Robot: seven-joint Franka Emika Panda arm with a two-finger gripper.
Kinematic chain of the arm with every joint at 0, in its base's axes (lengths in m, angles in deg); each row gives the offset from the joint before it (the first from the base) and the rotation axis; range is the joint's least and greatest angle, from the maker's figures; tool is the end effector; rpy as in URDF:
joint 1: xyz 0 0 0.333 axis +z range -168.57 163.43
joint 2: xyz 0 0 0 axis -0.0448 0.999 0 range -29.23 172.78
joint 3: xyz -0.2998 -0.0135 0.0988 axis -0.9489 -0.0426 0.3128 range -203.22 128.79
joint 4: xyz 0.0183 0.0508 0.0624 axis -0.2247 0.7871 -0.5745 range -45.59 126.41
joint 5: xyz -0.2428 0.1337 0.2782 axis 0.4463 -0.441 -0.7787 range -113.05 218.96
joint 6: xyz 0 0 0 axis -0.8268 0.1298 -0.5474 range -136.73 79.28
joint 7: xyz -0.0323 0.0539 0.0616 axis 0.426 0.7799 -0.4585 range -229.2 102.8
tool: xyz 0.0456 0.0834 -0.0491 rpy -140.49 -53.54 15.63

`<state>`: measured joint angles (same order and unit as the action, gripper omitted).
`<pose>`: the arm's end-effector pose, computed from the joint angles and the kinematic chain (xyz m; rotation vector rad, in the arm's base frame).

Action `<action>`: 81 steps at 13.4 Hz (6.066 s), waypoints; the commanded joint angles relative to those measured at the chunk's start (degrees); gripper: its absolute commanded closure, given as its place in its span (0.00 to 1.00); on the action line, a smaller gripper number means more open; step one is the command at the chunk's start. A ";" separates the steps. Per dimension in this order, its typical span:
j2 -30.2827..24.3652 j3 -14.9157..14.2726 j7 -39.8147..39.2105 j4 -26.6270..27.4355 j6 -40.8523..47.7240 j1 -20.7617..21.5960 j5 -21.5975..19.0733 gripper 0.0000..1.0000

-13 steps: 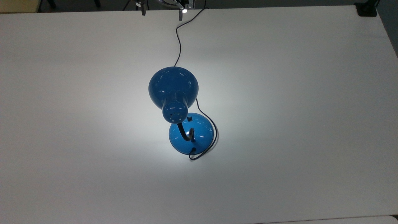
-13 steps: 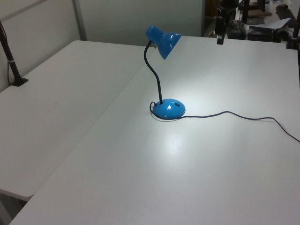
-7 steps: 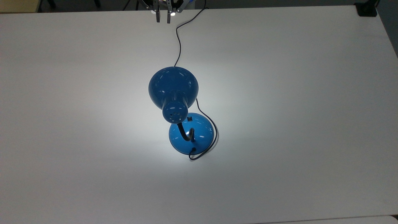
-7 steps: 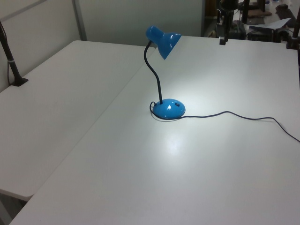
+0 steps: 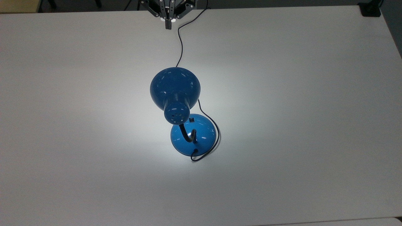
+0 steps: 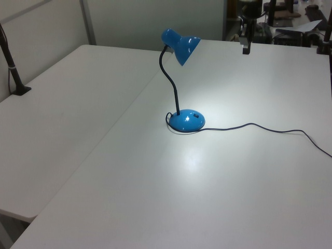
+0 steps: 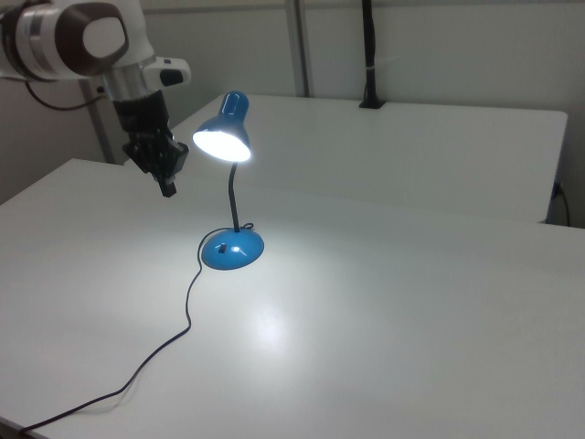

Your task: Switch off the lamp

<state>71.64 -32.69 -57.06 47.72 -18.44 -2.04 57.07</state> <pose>0.5586 0.0424 0.5755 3.0696 -0.0157 -0.0015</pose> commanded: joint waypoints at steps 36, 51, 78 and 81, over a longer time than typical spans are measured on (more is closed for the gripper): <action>20.44 0.14 -7.90 18.00 -62.81 2.11 5.64 1.00; 21.41 0.49 -7.73 18.61 -61.24 1.66 6.00 1.00; 0.04 -1.53 -2.36 -4.23 3.02 0.52 0.02 0.00; 0.31 -1.53 -2.45 -5.12 3.90 0.52 0.37 0.00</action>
<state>71.76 -34.18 -60.49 44.12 -17.06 -1.54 58.01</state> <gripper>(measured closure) 0.000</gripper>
